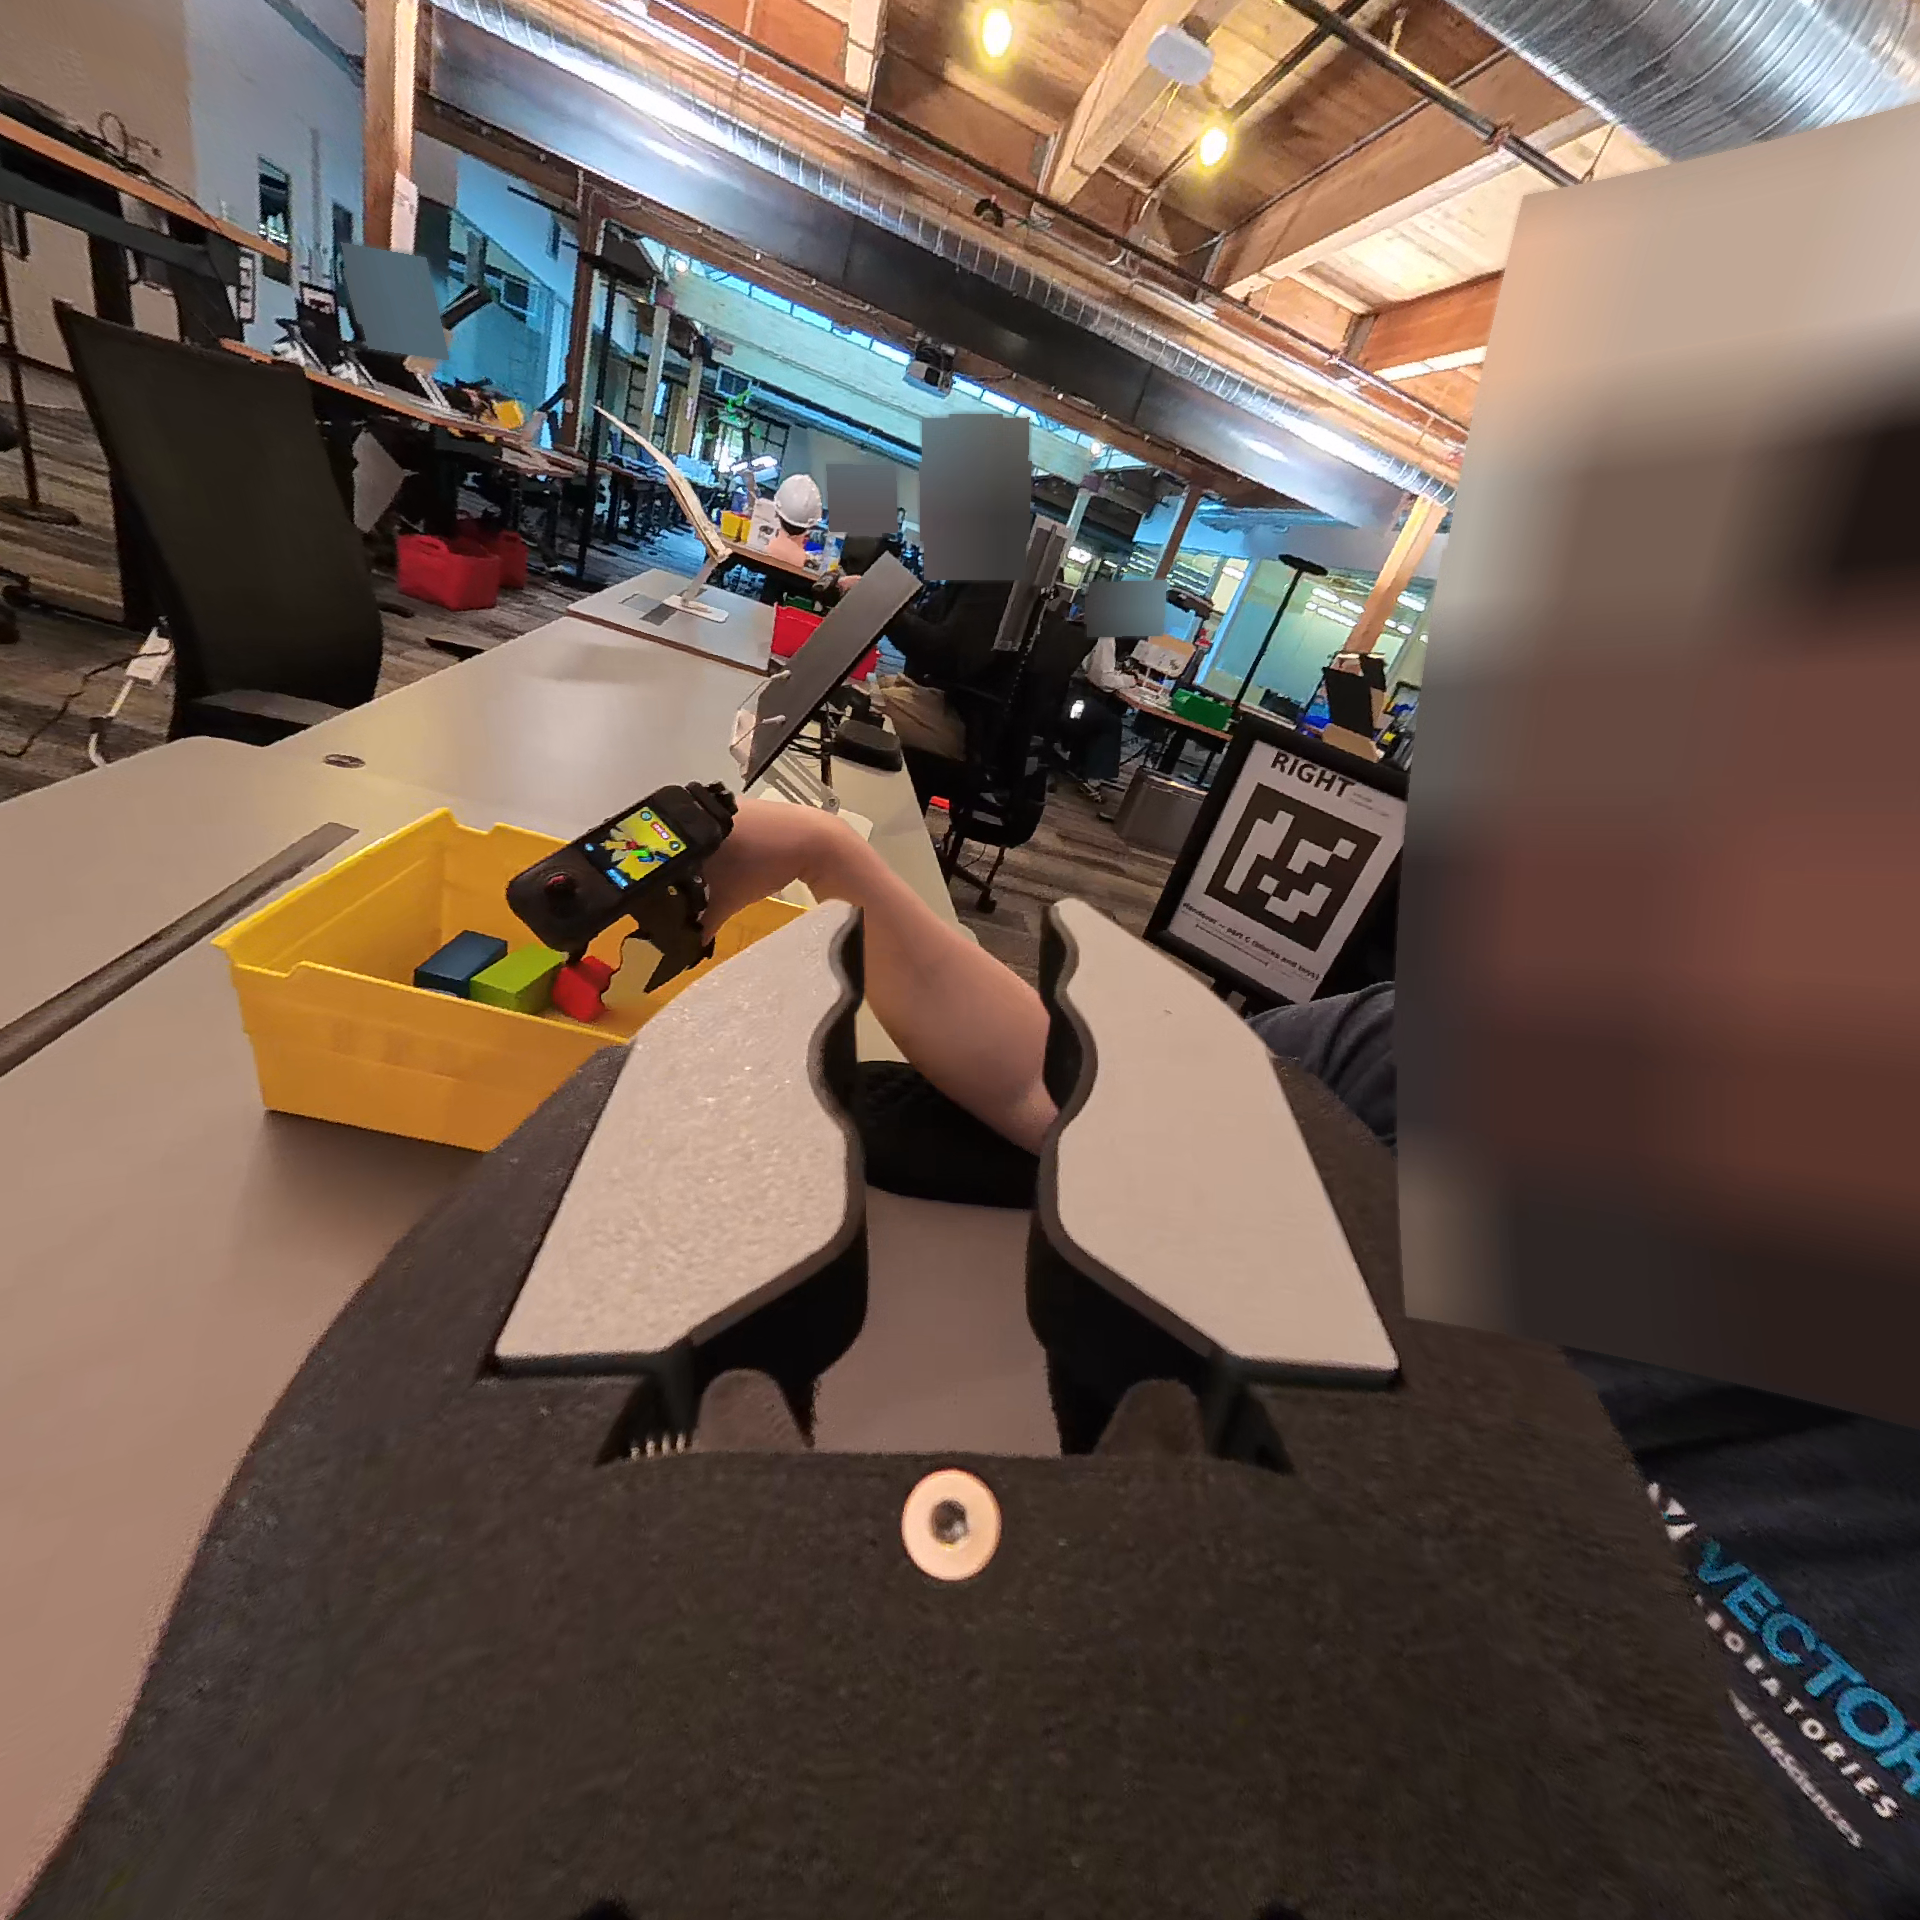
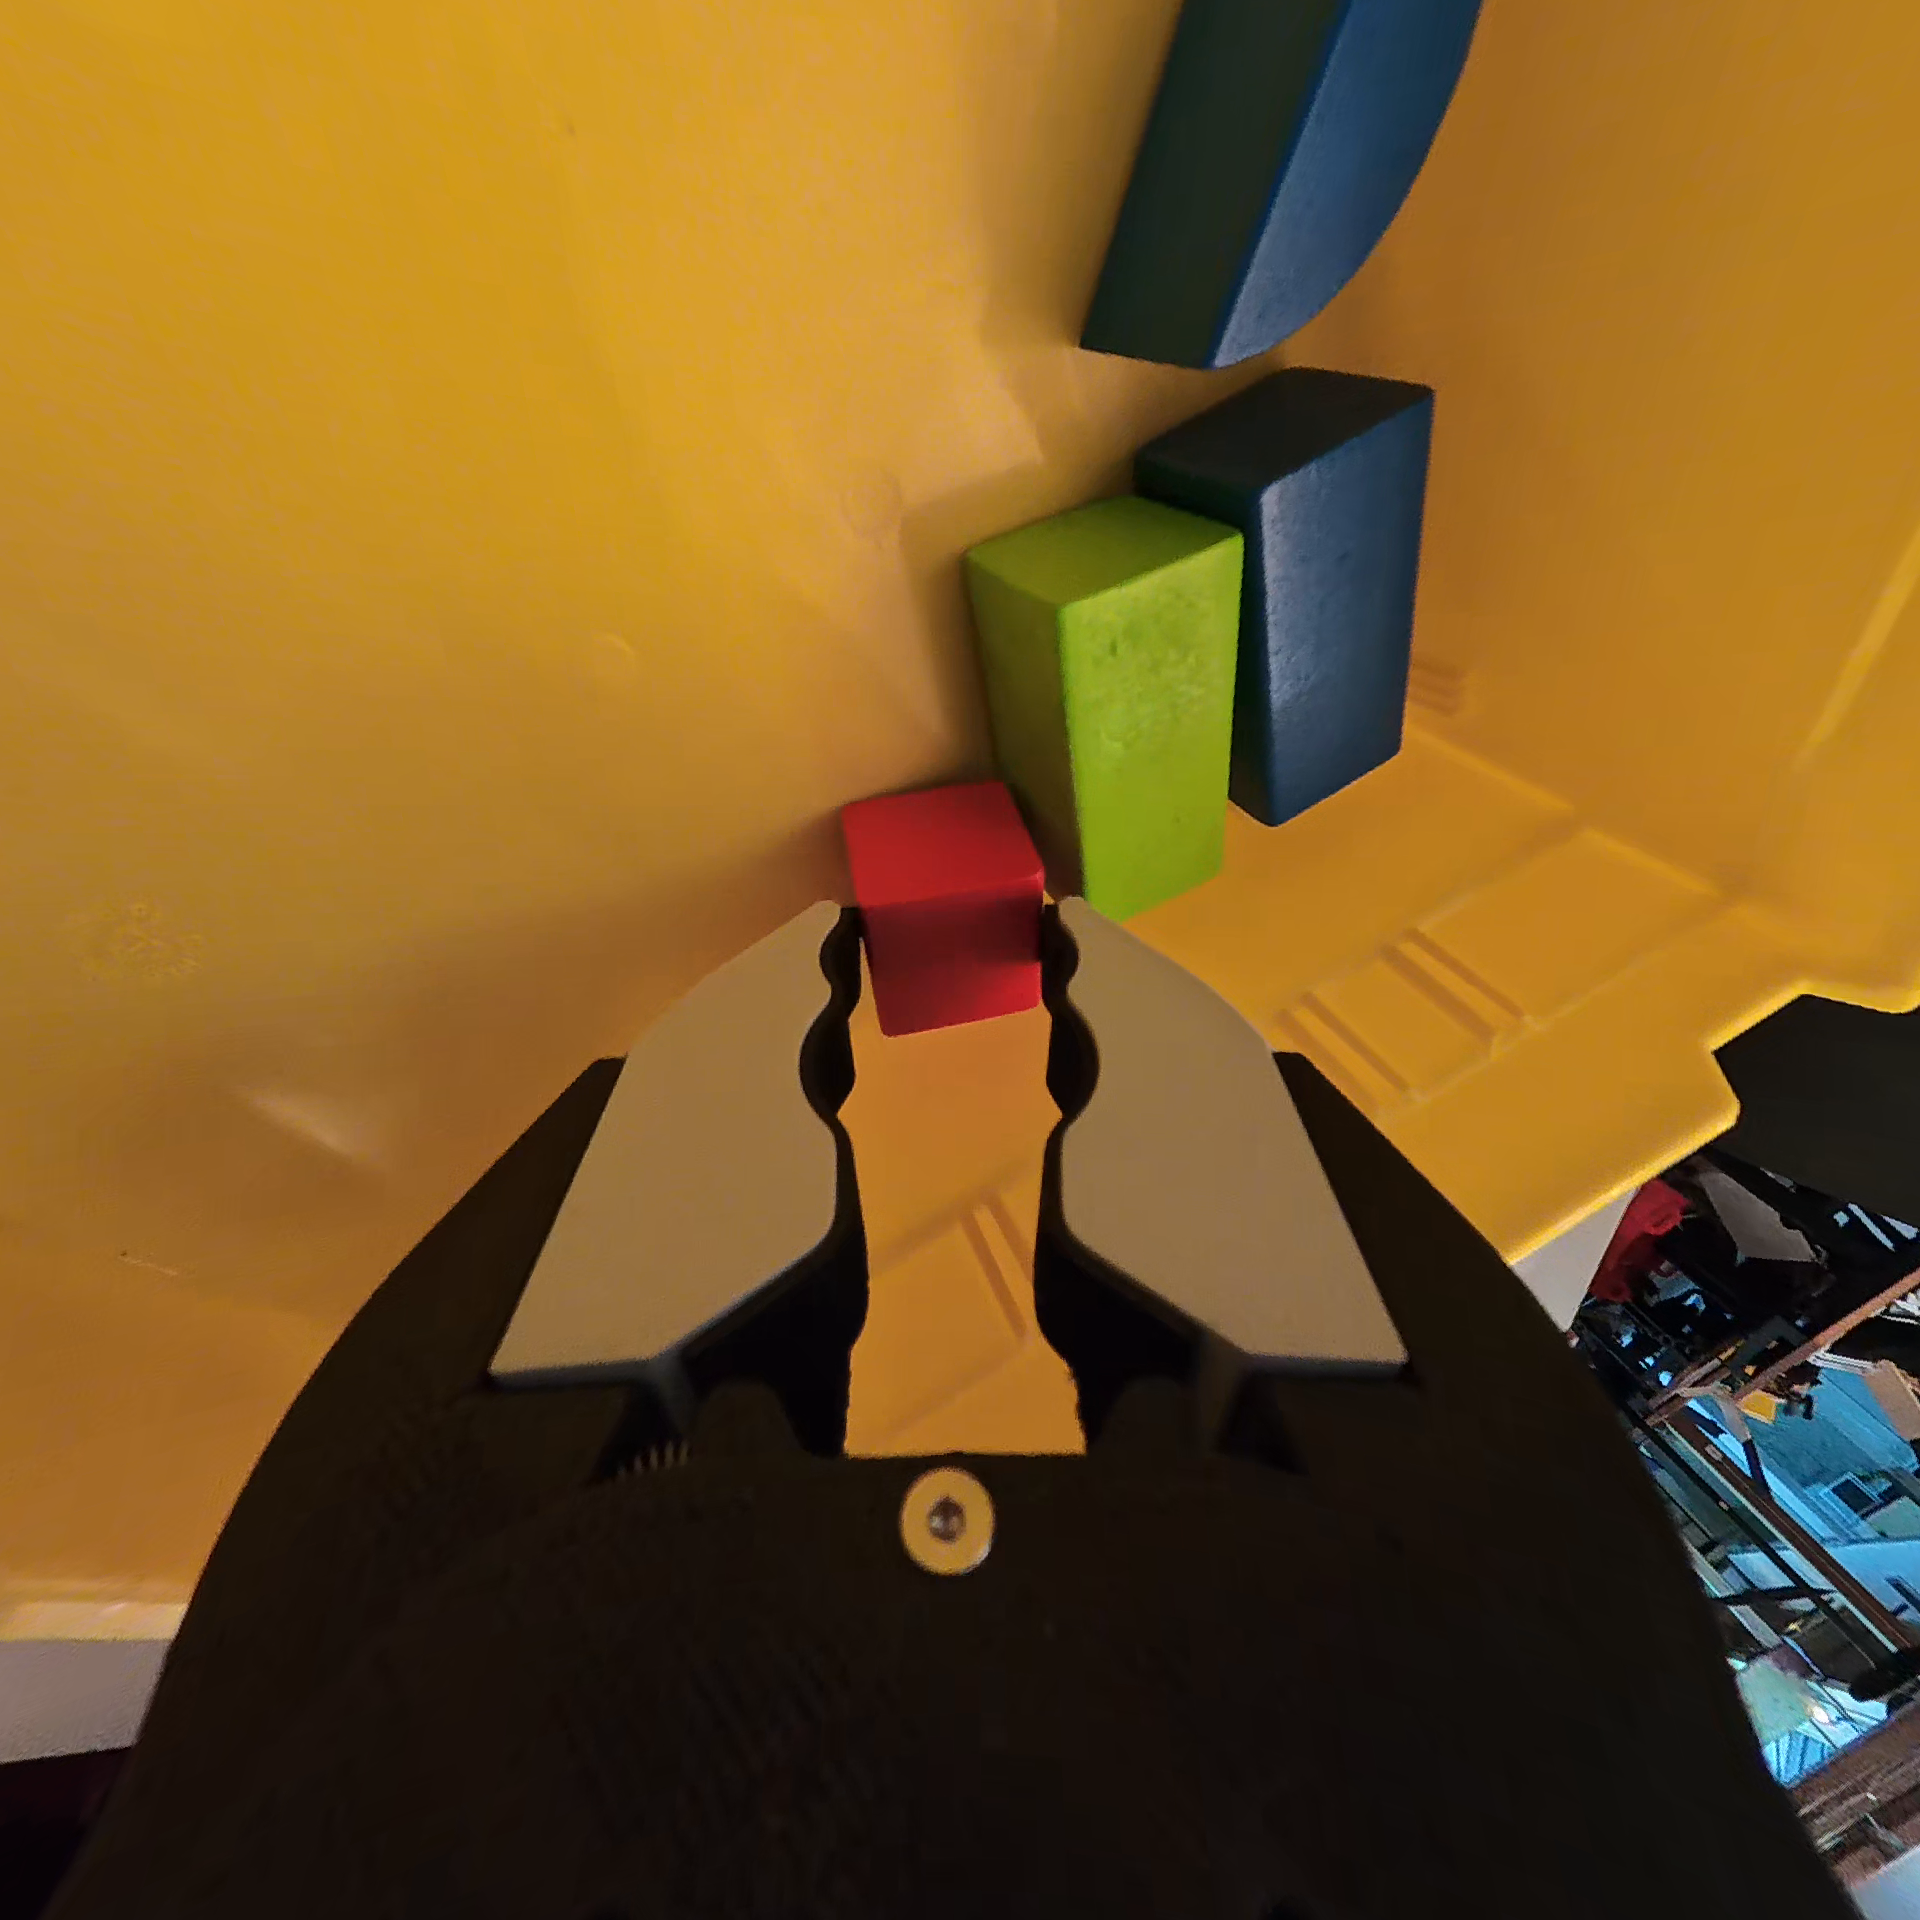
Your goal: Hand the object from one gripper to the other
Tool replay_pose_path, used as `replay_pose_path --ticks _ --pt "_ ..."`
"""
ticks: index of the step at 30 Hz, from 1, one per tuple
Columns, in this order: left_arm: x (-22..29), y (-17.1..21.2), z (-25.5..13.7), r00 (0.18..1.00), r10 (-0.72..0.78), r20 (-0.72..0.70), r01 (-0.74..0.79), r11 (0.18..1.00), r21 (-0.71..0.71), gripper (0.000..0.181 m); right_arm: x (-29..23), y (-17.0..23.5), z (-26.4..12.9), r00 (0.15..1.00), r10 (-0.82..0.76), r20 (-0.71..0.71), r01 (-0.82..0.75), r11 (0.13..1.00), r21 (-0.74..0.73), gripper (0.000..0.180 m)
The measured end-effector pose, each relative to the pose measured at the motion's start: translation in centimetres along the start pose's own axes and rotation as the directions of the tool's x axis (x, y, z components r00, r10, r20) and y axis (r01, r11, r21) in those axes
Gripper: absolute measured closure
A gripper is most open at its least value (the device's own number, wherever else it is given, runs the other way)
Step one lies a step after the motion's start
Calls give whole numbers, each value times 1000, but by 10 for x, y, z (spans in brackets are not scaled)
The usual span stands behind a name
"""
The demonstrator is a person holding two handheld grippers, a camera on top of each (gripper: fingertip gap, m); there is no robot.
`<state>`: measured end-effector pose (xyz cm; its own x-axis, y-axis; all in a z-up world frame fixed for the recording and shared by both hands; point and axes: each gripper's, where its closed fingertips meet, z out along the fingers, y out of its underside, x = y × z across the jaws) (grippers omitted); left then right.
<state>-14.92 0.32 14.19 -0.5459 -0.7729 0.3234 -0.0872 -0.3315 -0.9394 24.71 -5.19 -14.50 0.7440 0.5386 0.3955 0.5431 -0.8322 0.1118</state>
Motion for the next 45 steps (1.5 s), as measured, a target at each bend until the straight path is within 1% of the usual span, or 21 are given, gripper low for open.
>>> replay_pose_path --ticks 16,18,20,21,22,24,25,26,28,29,30,32,34,36,38,40,41,43,45 --pt "6 -1 -3 1000 -10 -27 10 1000 -8 152 2 1 -4 1000 28 -7 -28 999 16 145" --pt "3 -3 -10 1000 0 1 0 1000 -5 152 3 2 -8 999 31 -18 -31 999 16 145" --pt "-6 -4 -24 996 27 90 -25 999 -23 152 3 3 -16 999 34 -28 -33 999 25 145" --pt "-17 -3 -34 982 54 178 -46 998 -52 152 3 3 -23 999 37 -39 -35 999 39 145" --pt "-31 2 -47 953 90 290 -63 993 -103 152 5 2 -31 997 43 -56 -40 997 60 145" --pt "-58 14 -79 851 177 494 -67 970 -232 151 9 -2 -52 993 70 -91 -59 991 120 145" --pt "-69 21 -95 794 213 569 -46 955 -294 151 10 -6 -64 991 83 -108 -65 985 162 145" --pt "-76 29 -109 754 235 614 -14 940 -342 151 12 -10 -76 987 96 -126 -67 975 214 145" --pt "-83 47 -126 732 225 643 65 917 -395 151 17 -19 -100 978 132 -164 -74 945 318 145" --pt "-87 56 -131 730 190 657 121 909 -398 151 21 -22 -111 971 156 -182 -80 927 366 145" --pt "-94 65 -138 710 141 689 195 902 -386 151 25 -26 -122 962 188 -197 -93 906 413 145" --pt "-113 83 -151 635 47 771 352 871 -343 151 31 -31 -138 949 249 -193 -128 864 486 145" --pt "-131 96 -151 591 -22 807 430 854 -292 150 33 -34 -147 942 274 -193 -136 839 527 145" --pt "-150 111 -150 544 -63 837 494 830 -258 150 30 -36 -148 946 254 -199 -114 841 529 145" --pt "-163 133 -152 507 -40 861 567 768 -298 150 29 -36 -146 949 238 -208 -99 849 518 145" --pt "-171 153 -151 529 22 848 588 712 -385 150 28 -36 -143 952 232 -202 -100 855 510 145" --pt "-174 157 -149 559 62 827 566 700 -435 150 28 -36 -142 953 230 -197 -102 855 509 145" --pt "-178 161 -140 646 164 745 460 695 -552 146 27 -37 -140 956 228 -186 -105 855 507 145" --pt "-174 168 -132 720 263 643 353 658 -665 142 27 -37 -138 958 224 -181 -105 857 504 145"
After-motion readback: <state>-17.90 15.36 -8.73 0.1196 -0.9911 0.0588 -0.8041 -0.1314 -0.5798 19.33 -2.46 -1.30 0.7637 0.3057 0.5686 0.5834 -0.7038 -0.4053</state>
